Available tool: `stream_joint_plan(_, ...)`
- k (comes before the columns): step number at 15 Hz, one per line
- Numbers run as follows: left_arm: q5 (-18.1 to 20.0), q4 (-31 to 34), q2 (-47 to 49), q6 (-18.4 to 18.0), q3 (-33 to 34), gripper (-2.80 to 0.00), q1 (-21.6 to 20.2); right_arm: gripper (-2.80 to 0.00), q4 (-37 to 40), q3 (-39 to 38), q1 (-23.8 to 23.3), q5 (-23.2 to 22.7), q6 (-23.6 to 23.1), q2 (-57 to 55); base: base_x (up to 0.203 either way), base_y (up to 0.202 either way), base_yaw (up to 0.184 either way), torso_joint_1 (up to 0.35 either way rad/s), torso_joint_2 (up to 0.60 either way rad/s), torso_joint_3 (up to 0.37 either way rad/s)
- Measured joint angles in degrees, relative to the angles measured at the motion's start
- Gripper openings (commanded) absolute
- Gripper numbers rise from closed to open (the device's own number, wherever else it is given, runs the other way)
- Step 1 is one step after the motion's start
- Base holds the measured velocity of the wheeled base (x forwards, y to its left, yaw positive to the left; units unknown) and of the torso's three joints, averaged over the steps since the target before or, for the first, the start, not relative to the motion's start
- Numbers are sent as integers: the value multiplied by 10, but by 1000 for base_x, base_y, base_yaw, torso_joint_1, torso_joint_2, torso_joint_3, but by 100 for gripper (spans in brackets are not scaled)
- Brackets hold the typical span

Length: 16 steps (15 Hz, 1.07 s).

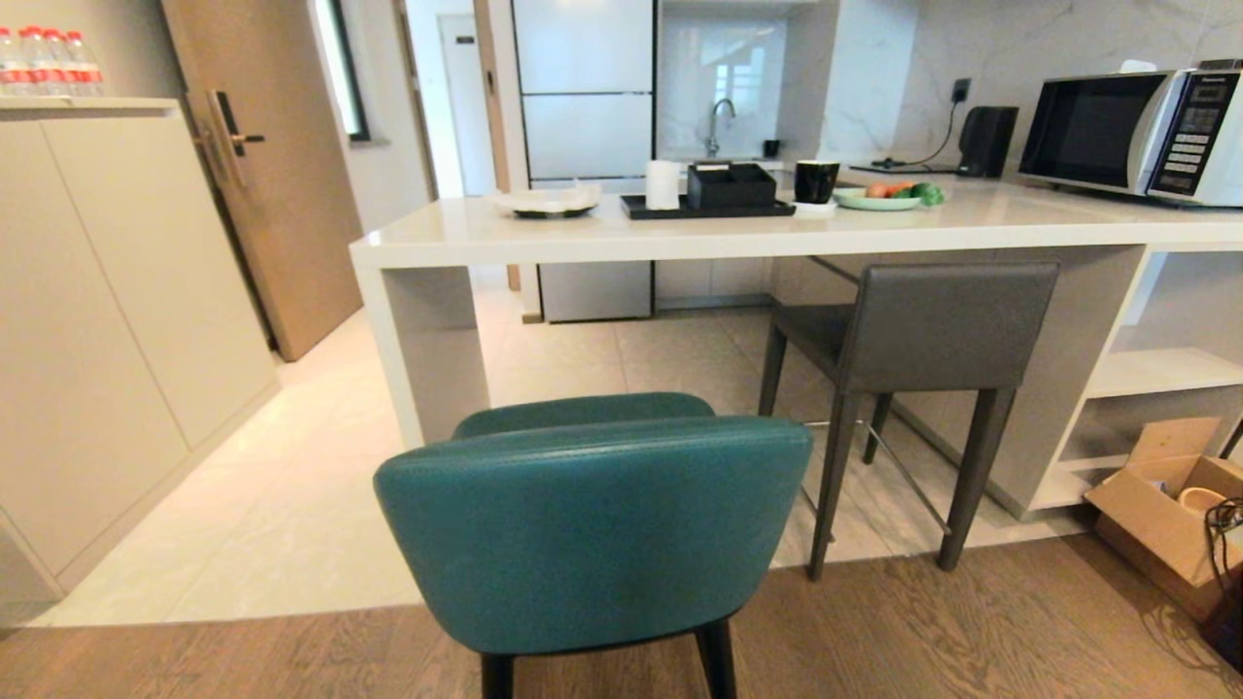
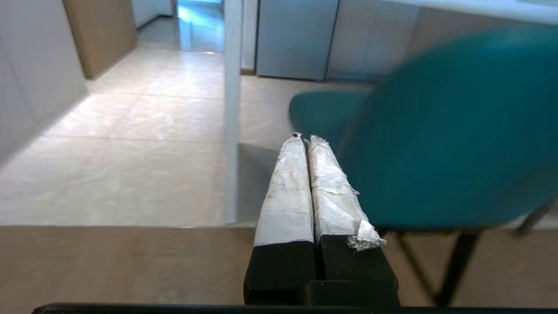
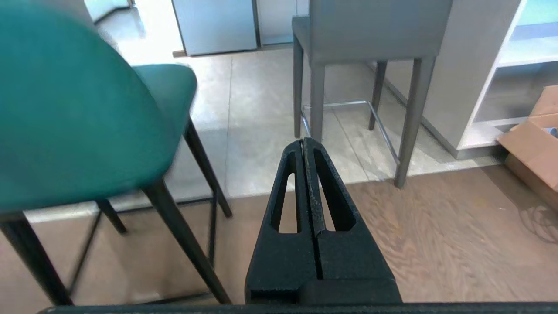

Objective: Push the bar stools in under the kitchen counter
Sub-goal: Push the blue chair back under the dining table

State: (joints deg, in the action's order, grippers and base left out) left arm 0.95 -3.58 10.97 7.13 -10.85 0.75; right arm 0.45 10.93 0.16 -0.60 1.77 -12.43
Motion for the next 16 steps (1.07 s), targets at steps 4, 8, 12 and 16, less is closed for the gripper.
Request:
stream_joint_plan(4, 3, -180, 252, 7, -33, -280, 12, -280, -179, 45, 1, -3, 10, -256, 0, 0, 0, 0, 0, 0)
stream_joint_plan(8, 19, -454, 557, -7, -25, -280, 10, -280, -462, 66, 13, 13, -3, -560, 0, 0, 0, 0, 0, 0)
stream_joint_plan(12, 110, -730, 831, -43, -12, -280, -44, -280, -756, 87, 80, 69, -11, -805, 0, 0, 0, 0, 0, 0)
stream_joint_plan(16, 193, -834, 964, -70, -13, -280, -83, -280, -873, 115, 169, 86, -11, -942, 0, 0, 0, 0, 0, 0)
